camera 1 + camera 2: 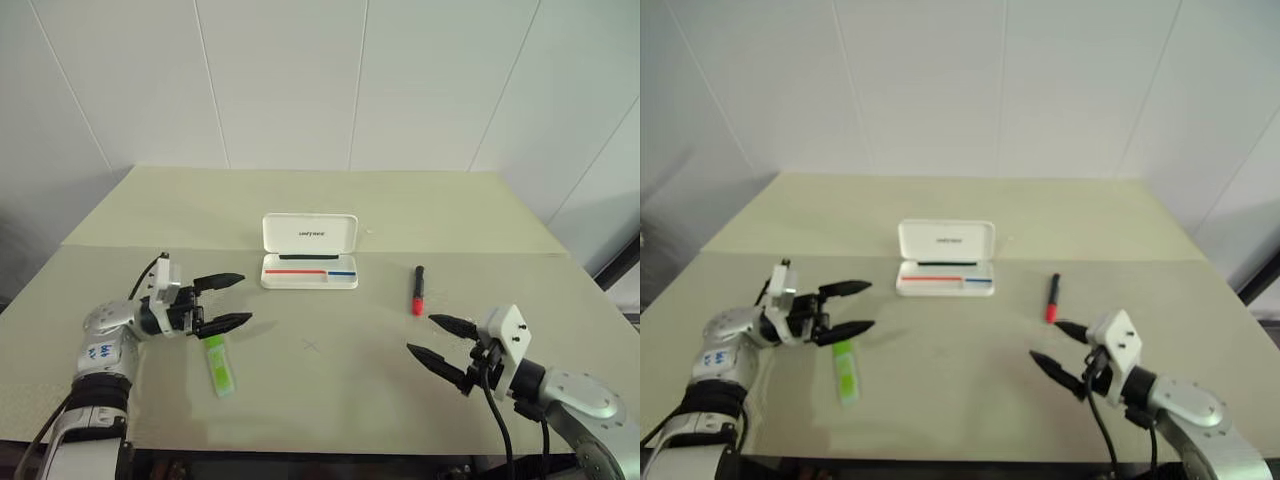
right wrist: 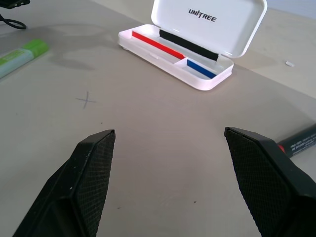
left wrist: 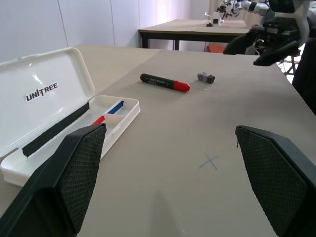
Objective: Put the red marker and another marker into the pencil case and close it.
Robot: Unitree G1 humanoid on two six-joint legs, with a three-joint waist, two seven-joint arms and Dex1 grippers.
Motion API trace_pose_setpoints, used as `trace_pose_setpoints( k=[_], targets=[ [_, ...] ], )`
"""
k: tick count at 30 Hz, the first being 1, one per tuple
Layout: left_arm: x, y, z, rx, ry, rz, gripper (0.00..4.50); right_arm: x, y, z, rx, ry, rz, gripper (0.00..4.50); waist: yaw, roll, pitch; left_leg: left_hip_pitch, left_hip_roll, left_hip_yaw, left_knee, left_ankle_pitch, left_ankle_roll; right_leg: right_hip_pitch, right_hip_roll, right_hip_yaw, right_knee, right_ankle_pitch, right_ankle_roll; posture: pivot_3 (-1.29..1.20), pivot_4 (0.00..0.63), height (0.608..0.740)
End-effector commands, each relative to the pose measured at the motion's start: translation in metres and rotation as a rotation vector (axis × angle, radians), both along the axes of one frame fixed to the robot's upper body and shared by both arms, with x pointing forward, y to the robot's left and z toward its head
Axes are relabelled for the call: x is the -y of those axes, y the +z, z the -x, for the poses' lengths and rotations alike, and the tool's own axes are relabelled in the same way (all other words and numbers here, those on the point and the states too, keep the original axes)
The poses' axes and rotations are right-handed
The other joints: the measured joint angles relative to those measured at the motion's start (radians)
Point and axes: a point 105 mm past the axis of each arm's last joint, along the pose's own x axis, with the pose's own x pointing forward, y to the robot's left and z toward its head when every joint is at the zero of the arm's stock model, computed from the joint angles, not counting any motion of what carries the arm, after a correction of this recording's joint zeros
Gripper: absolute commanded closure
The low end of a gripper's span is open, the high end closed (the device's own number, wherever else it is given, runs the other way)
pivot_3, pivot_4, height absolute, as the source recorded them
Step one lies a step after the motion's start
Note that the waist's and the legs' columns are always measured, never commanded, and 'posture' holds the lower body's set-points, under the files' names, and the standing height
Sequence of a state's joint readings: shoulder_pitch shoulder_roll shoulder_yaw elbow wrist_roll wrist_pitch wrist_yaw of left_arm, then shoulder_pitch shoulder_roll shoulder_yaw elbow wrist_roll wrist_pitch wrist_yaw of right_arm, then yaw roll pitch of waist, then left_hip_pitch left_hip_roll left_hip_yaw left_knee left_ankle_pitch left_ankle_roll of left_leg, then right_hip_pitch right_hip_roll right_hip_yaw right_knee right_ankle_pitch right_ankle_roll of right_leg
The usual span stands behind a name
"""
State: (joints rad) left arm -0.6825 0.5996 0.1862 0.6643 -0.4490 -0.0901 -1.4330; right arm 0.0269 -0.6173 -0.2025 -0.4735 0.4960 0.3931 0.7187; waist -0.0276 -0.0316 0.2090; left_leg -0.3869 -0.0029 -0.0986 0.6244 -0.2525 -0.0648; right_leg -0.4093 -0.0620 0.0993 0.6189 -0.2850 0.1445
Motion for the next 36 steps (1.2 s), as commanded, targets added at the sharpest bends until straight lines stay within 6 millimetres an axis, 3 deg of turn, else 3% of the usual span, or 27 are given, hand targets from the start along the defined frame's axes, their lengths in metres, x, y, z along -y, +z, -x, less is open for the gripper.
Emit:
trace_pose_setpoints(
  k=[1,8,15,19,28,36],
  targets=[
    [0.006,0.008,-0.003,0.019,-0.04,-0.036,0.03,-0.006,0.013,0.003,0.067,-0.006,-0.021,0.0,-0.002,0.0,0.0,0.0,0.0,0.0,0.001,0.0,0.0,0.0,0.0,0.0,0.0,0.0,0.0,0.0,0.15,0.74],
    [0.022,0.015,-0.021,-0.007,-0.05,-0.047,0.03,-0.017,0.015,0.0,0.091,-0.014,-0.062,0.0,0.0,0.0,0.0,0.0,0.0,0.0,0.003,0.0,0.0,0.0,0.0,0.0,0.001,0.0,0.0,0.0,0.15,0.74],
    [0.034,0.012,-0.051,0.099,0.101,-0.234,0.03,-0.018,0.014,-0.007,0.105,-0.014,-0.077,0.0,-0.001,0.0,0.0,-0.001,-0.001,0.0,0.002,0.0,0.0,0.0,0.0,0.0,0.0,0.0,0.001,0.0,0.15,0.74],
    [0.04,0.005,-0.071,-0.003,0.195,-0.301,0.03,-0.017,0.018,-0.016,0.137,-0.022,-0.056,0.0,0.0,-0.001,0.001,-0.001,-0.001,0.0,0.003,0.0,0.0,0.0,0.0,0.0,0.001,0.001,0.001,0.0,0.15,0.74],
    [0.056,-0.011,-0.081,-0.035,0.197,-0.514,0.03,-0.017,0.01,-0.002,0.127,-0.068,-0.08,0.0,0.0,-0.001,0.001,-0.003,-0.002,-0.001,0.002,-0.002,0.002,-0.001,0.0,0.0,0.001,-0.001,0.004,0.0,0.15,0.74],
    [0.067,-0.012,-0.089,-0.073,0.243,-0.535,0.03,-0.013,0.011,0.004,0.133,-0.115,-0.083,0.0,0.0,-0.001,0.001,-0.003,-0.002,-0.001,0.003,-0.002,0.002,-0.001,0.0,0.001,0.002,-0.001,0.004,0.0,0.15,0.74]
  ],
)
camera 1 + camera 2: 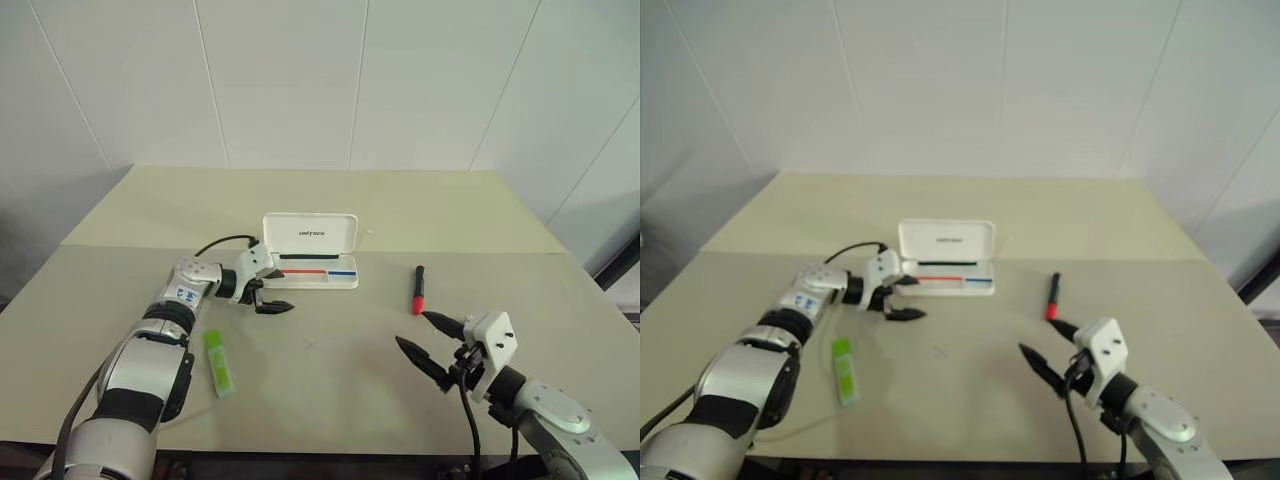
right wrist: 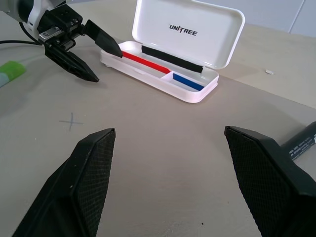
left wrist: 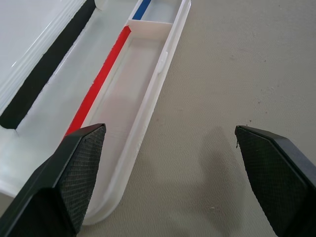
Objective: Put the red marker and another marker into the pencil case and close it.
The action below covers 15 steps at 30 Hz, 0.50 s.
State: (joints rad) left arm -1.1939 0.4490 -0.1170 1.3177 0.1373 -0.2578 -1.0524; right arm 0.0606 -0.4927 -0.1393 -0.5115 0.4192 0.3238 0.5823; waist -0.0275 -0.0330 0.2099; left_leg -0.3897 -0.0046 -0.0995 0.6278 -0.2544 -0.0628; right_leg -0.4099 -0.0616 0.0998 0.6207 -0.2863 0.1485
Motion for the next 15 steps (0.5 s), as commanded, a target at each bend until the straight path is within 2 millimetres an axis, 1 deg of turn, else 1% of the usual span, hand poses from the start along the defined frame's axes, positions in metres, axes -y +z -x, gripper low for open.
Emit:
trace_pose_setpoints(
  k=[1,5,8,15],
  targets=[
    [0.005,0.015,-0.009,0.039,0.044,0.005,0.03,0.002,0.015,0.007,0.068,-0.022,-0.009,0.0,0.0,0.0,0.0,0.0,0.0,0.0,0.0,0.0,0.0,0.0,0.0,0.0,0.0,0.0,0.0,0.0,0.15,0.74],
    [0.008,0.017,-0.016,0.058,0.099,-0.012,0.03,0.004,0.015,0.009,0.067,-0.034,-0.007,0.0,0.0,0.0,0.0,0.0,0.0,0.0,0.0,0.0,0.0,0.0,0.0,0.0,0.0,0.0,0.0,0.0,0.15,0.74],
    [0.009,0.014,-0.018,0.043,0.116,-0.027,0.03,0.005,0.016,0.01,0.066,-0.044,-0.007,0.0,0.0,0.0,0.0,0.0,0.0,0.0,0.0,0.0,0.0,0.0,0.0,0.0,0.0,0.0,0.0,0.0,0.15,0.74],
    [0.013,-0.002,-0.014,-0.051,0.126,-0.042,0.03,0.006,0.016,0.007,0.066,-0.045,-0.001,0.0,0.0,0.0,0.0,0.0,0.0,0.0,0.0,0.0,0.0,0.0,0.0,0.0,0.0,0.0,0.0,0.0,0.15,0.74]
  ],
)
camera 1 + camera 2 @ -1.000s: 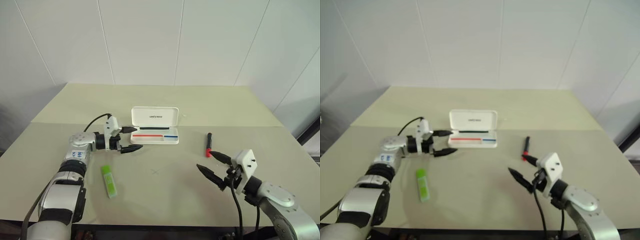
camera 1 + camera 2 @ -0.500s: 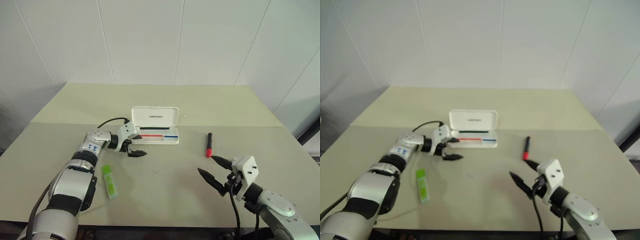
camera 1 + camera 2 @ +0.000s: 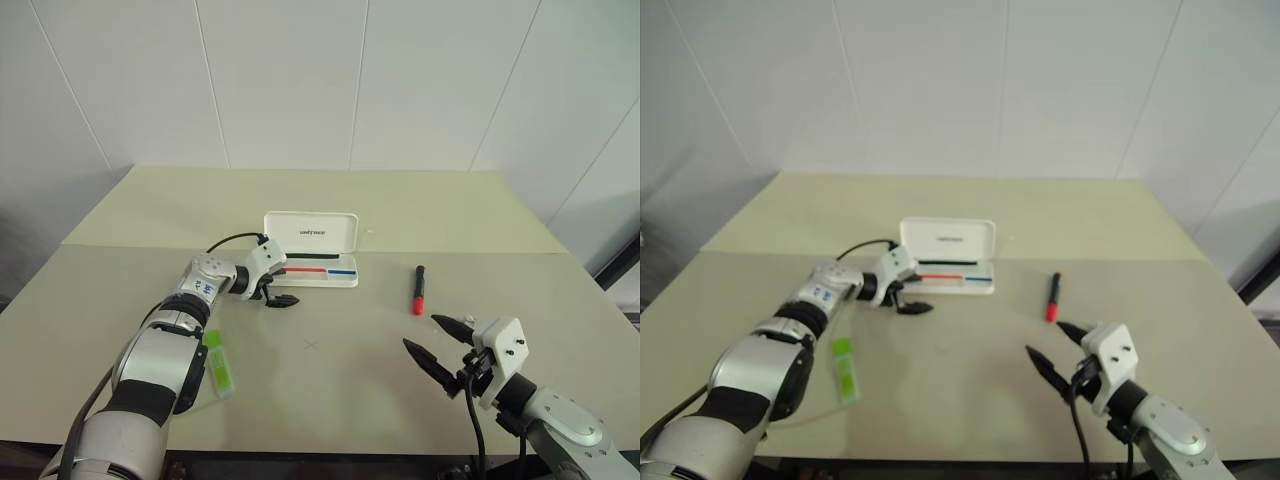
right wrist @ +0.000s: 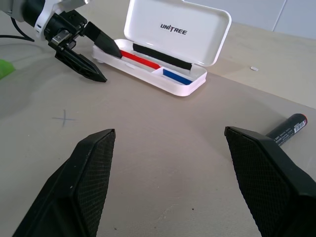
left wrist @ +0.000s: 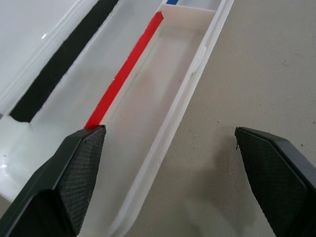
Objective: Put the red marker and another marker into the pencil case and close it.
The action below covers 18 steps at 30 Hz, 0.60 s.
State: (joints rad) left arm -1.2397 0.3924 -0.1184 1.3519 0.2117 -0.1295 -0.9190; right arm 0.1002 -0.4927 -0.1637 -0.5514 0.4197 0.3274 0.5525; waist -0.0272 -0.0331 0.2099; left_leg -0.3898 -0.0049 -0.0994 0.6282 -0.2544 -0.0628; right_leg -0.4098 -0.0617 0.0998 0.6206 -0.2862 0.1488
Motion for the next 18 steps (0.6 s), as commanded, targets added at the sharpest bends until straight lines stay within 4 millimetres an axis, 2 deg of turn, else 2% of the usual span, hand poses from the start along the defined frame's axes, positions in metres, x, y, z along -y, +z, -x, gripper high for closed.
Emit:
trace_pose_setpoints(
  k=[1,3,14,17,18],
  targets=[
    [0.0041,0.0023,-0.0006,-0.026,0.004,0.002,0.03,0.0,0.0145,0.0015,0.058,-0.001,-0.001,0.0,0.0,0.0,0.0,0.0,0.0,0.0,0.0,0.0,0.0,0.0,0.0,0.0,0.0,0.0,0.0,0.0,0.15,0.74],
    [0.0044,-0.0004,-0.0004,-0.053,0.023,0.017,0.03,0.0002,0.0154,0.0003,0.059,0.0,0.0,0.0,0.0,0.0,0.0,0.0,0.0,0.0,0.0,0.0,0.0,0.0,0.0,0.0,0.0,0.0,0.0,0.0,0.15,0.74],
    [-0.0001,-0.0061,0.0004,-0.048,0.025,-0.014,3.56,0.0014,0.0174,-0.0017,0.064,0.0,0.005,0.0,0.0,0.0,0.0,0.001,0.0,0.0,0.0,0.0,0.0,0.002,0.0,0.0,0.0,0.0,0.0,0.0,0.15,0.74],
    [-0.0018,-0.0029,0.0003,-0.029,0.018,0.001,4.41,0.0013,0.0183,-0.0024,0.066,0.007,0.006,0.0,-0.001,0.0,0.0,0.001,0.0,0.0,0.001,0.0,0.0,0.002,0.0,0.0,0.001,0.0,0.0,0.0,0.15,0.74],
    [-0.0023,-0.0012,0.0001,-0.019,0.016,0.007,4.47,0.0012,0.0185,-0.0025,0.066,0.01,0.007,0.0,-0.002,0.0,0.0,0.002,0.0,0.0,0.001,0.0,0.0,0.002,0.0,0.0,0.001,0.0,0.0,0.0,0.15,0.74]
  ],
)
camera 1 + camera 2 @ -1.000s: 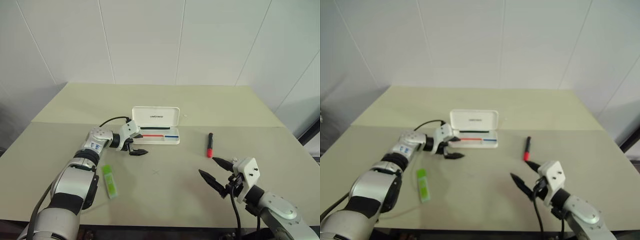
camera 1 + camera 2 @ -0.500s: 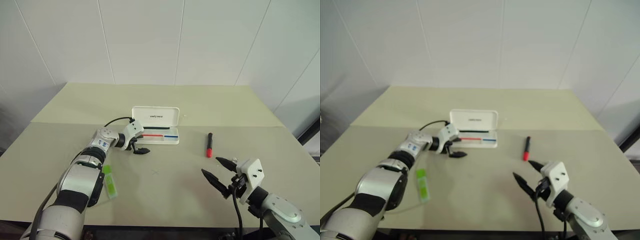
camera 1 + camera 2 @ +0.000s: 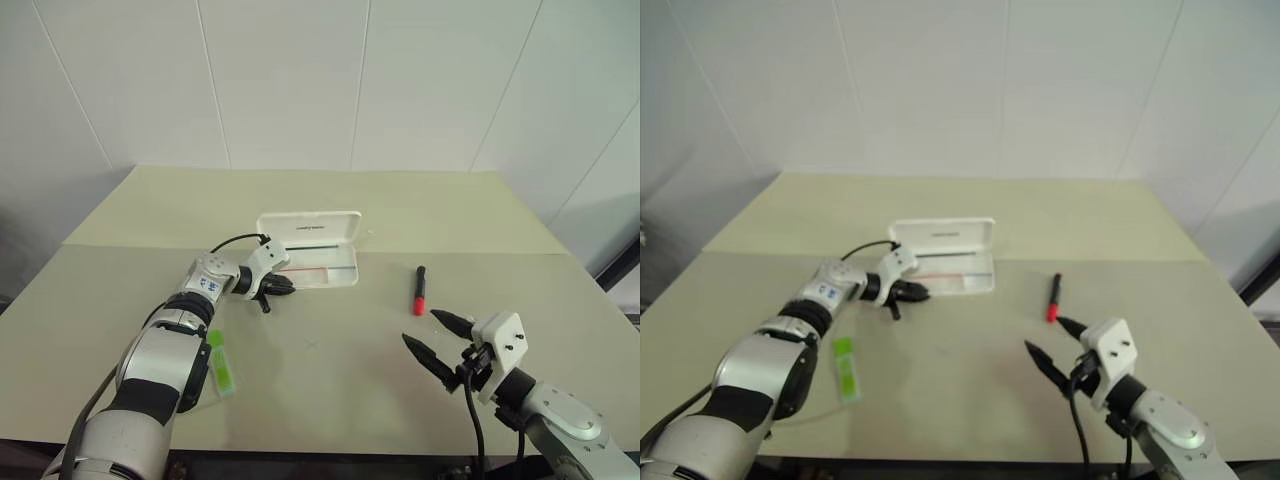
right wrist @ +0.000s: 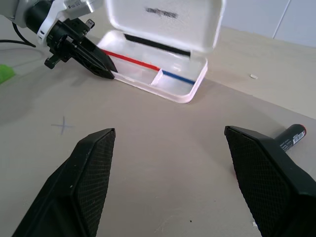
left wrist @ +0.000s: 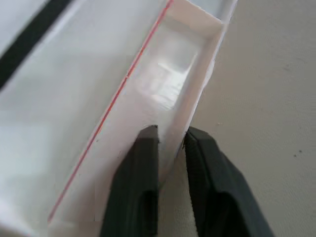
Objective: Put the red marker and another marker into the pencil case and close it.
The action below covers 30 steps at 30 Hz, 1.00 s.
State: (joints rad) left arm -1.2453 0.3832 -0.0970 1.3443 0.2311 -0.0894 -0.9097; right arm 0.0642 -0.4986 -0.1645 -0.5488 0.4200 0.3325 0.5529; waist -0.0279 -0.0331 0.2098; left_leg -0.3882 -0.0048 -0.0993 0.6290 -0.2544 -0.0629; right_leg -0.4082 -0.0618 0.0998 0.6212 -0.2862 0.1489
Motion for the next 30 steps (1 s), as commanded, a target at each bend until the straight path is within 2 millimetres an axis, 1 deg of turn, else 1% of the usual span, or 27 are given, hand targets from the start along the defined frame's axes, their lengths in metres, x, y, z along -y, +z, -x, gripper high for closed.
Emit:
trace_pose_setpoints(
  k=[1,7,12,18,21,24,27,28,30],
  targets=[
    [-0.004,0.0,0.002,0.003,-0.011,0.009,4.47,0.002,0.011,0.002,0.038,0.007,0.001,0.0,-0.001,0.0,0.0,0.0,0.0,0.0,0.0,0.0,0.0,0.0,0.0,0.0,0.0,0.0,0.0,0.0,0.15,0.74],
    [-0.007,0.008,0.003,0.036,-0.034,0.051,4.47,0.002,0.013,-0.001,0.032,0.037,0.01,0.0,0.0,0.0,0.0,0.0,0.0,0.0,-0.001,0.0,0.0,0.0,0.0,0.0,-0.001,0.0,0.0,0.0,0.15,0.74],
    [-0.008,0.014,0.008,0.061,-0.093,0.085,4.47,0.0,0.014,-0.003,0.032,0.073,0.018,0.0,0.0,0.0,0.0,0.0,0.0,0.0,-0.001,0.0,0.0,-0.001,0.0,0.0,0.0,0.0,0.0,0.0,0.15,0.74],
    [-0.001,0.033,0.017,0.116,-0.206,0.154,4.47,0.005,0.02,-0.01,0.039,0.098,0.032,0.0,0.0,0.0,0.0,-0.001,0.0,0.0,0.0,0.0,0.0,-0.001,0.0,0.0,0.001,0.0,0.0,0.0,0.15,0.74],
    [0.003,0.032,0.031,0.112,-0.306,0.155,4.47,0.009,0.022,-0.008,0.036,0.12,0.034,0.0,0.0,0.0,0.0,-0.001,0.0,0.0,-0.001,0.0,0.0,-0.001,0.0,0.0,0.001,0.0,0.0,0.0,0.15,0.74],
    [0.007,0.03,0.048,0.109,-0.386,0.151,4.47,0.015,0.022,0.0,0.024,0.162,0.059,0.0,-0.001,0.0,0.0,-0.001,0.0,0.0,-0.001,0.0,0.0,-0.001,0.0,0.001,0.0,0.0,0.0,0.0,0.15,0.74],
    [0.013,0.028,0.072,0.09,-0.449,0.151,4.47,0.024,0.027,0.01,0.022,0.226,0.072,0.0,0.0,0.0,0.0,-0.001,0.001,0.0,-0.001,0.0,0.0,-0.001,0.0,0.001,0.001,0.0,0.0,0.0,0.15,0.74],
    [0.015,0.026,0.082,0.078,-0.469,0.146,4.47,0.029,0.028,0.015,0.018,0.25,0.088,0.0,0.0,0.0,0.0,-0.001,0.001,0.0,-0.001,0.0,0.0,-0.001,0.0,0.001,0.001,0.0,0.0,0.0,0.15,0.74],
    [0.018,0.022,0.095,0.06,-0.487,0.135,4.47,0.037,0.029,0.023,0.005,0.289,0.112,0.0,0.0,0.0,0.0,0.0,0.001,0.0,0.0,0.0,0.0,-0.001,0.0,0.001,0.002,0.0,0.0,0.0,0.15,0.74]
  ],
)
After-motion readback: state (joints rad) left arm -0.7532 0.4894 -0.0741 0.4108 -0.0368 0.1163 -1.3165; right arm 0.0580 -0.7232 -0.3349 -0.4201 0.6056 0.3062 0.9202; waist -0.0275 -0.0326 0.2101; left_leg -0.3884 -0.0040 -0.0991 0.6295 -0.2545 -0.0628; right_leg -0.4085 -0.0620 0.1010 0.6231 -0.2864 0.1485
